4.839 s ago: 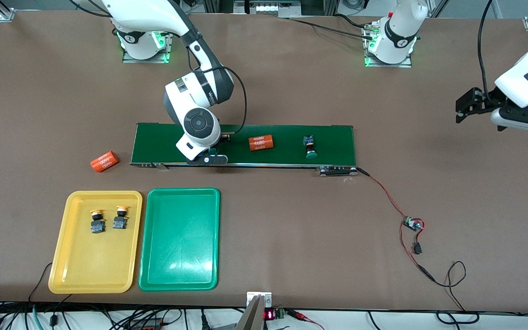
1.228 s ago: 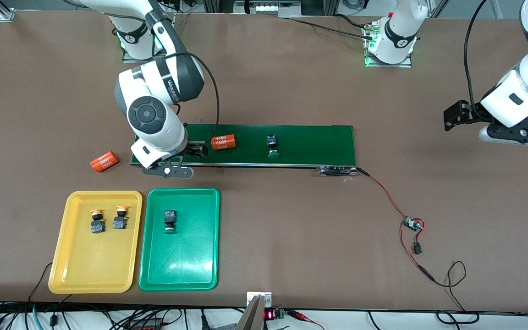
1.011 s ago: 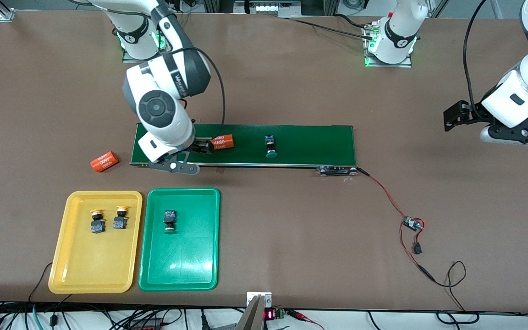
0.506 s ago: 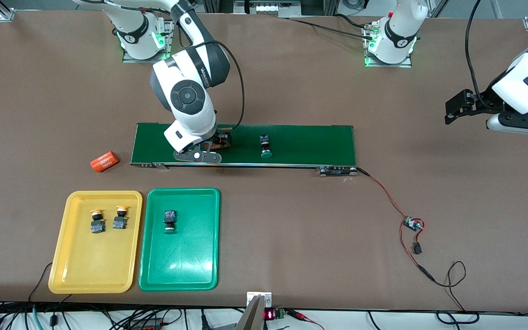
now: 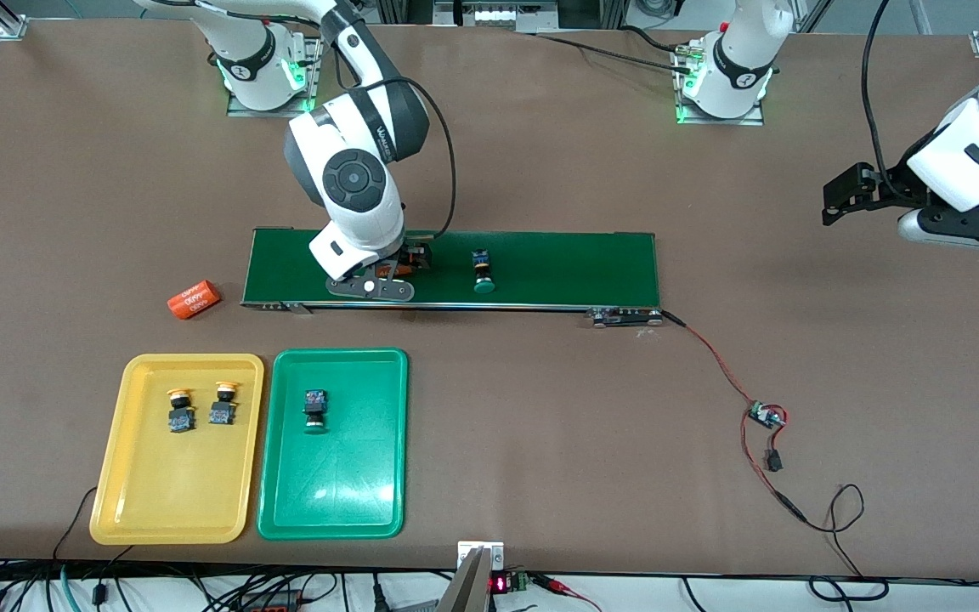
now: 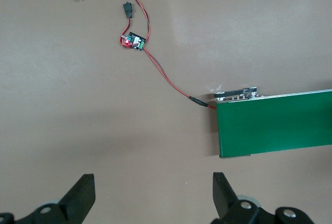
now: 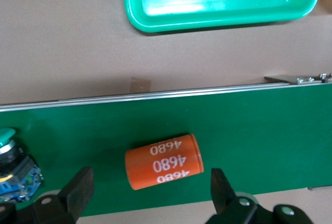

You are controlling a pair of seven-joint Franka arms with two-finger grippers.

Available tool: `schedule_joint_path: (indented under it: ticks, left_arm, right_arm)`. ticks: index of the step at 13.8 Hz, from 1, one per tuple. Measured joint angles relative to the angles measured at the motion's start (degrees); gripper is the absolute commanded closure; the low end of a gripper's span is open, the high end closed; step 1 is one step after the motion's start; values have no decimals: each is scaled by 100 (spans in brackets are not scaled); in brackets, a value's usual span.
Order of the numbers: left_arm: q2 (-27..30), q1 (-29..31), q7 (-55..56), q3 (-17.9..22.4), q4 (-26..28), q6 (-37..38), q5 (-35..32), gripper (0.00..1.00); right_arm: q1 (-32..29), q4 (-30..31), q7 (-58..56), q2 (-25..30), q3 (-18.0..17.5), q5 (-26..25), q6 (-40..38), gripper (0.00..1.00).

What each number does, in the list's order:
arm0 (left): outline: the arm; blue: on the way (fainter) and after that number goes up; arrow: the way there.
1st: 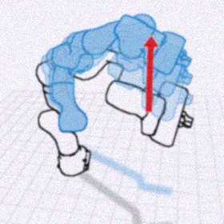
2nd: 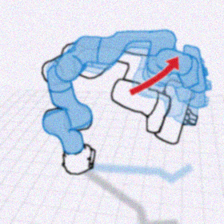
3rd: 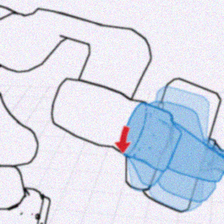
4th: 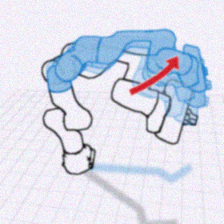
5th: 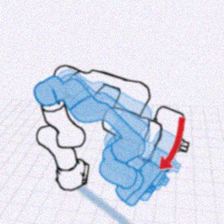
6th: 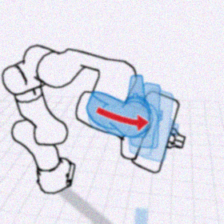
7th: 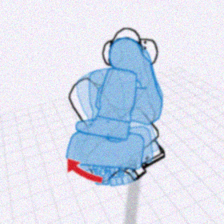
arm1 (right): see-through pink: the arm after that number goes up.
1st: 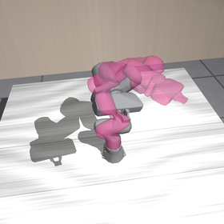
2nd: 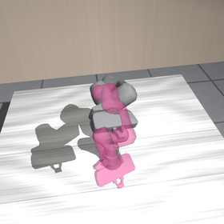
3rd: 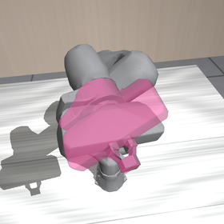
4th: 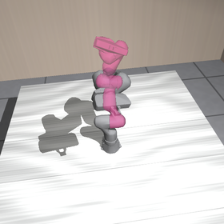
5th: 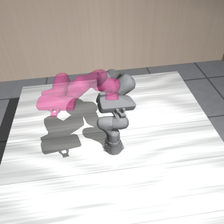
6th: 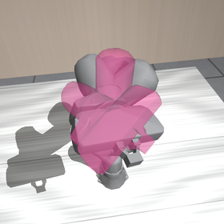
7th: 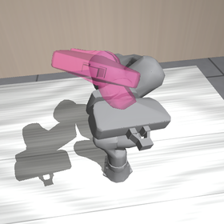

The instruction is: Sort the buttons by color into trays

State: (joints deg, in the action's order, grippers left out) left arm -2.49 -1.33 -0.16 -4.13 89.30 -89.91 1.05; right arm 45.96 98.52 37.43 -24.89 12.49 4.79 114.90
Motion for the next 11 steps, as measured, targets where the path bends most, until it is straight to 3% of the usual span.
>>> schedule_joint_path:
  ticks: [11]
  left_arm:
    - [-75, 11, 0, 28, -3, 11, -86, 0]
  right_arm:
    - [362, 49, 350, -47, -41, 151, 158, 0]
